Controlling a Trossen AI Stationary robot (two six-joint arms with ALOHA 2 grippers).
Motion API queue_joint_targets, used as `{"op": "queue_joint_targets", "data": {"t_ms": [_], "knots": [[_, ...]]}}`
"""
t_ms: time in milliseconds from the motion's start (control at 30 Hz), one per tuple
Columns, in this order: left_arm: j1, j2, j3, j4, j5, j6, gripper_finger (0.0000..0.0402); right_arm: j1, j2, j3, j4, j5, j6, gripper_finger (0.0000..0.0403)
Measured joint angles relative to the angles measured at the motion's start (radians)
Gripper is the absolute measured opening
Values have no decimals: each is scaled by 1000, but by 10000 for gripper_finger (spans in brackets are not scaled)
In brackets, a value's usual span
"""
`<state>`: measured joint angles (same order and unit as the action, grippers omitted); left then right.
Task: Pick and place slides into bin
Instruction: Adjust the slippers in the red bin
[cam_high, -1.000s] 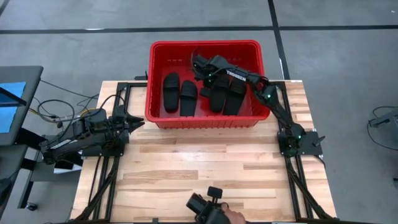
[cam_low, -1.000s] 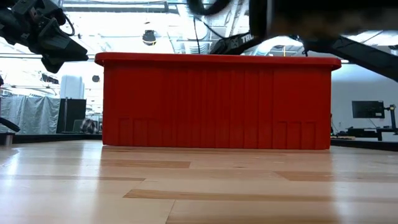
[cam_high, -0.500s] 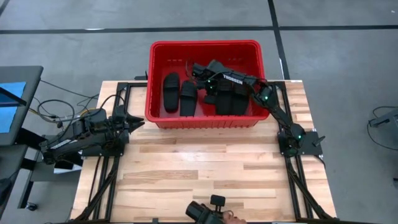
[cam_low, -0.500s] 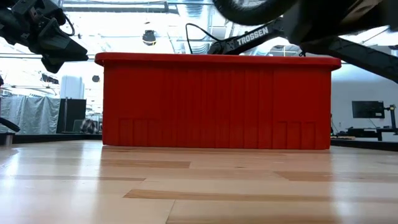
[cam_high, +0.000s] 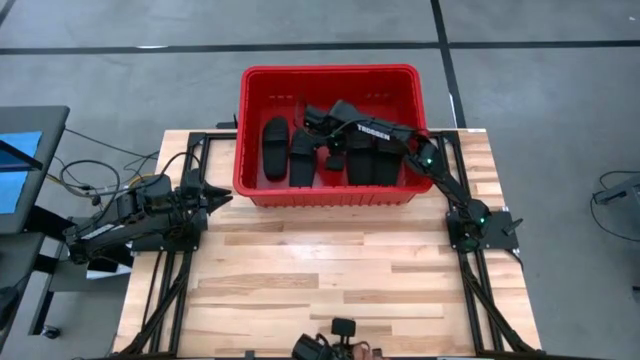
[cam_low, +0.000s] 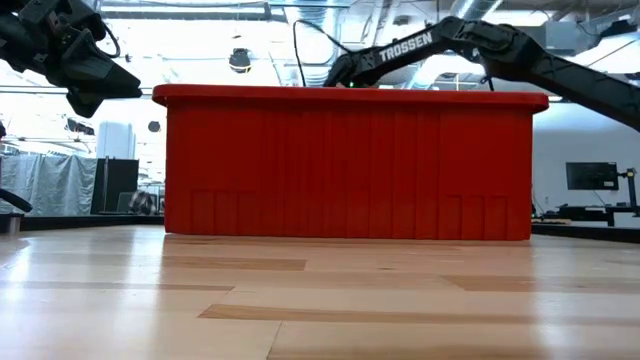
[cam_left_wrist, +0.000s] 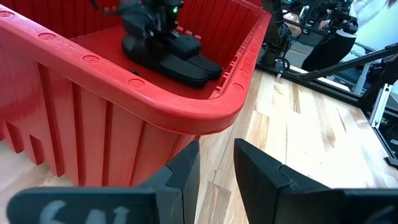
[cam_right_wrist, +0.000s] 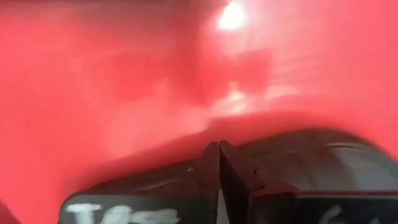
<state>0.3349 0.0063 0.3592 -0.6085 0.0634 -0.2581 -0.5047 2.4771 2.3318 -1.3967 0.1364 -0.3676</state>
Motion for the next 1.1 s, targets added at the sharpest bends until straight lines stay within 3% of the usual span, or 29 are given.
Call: {"op": "queue_joint_targets", "data": {"t_ms": [133,267,333,600,1100], "knots": [[0,0,0,0,0,0,89,-10,-49,0,91,60,-6,0],[0,0,0,0,0,0,89,-47,-97,2,148,236,-31,0],[0,0,0,0,0,0,89,-76,-104,2,144,266,-38,0],[0,0,0,0,0,0,89,-184,-102,1,72,205,-43,0],[0,0,0,0,0,0,89,-230,-101,-4,45,85,-112,0]]}}
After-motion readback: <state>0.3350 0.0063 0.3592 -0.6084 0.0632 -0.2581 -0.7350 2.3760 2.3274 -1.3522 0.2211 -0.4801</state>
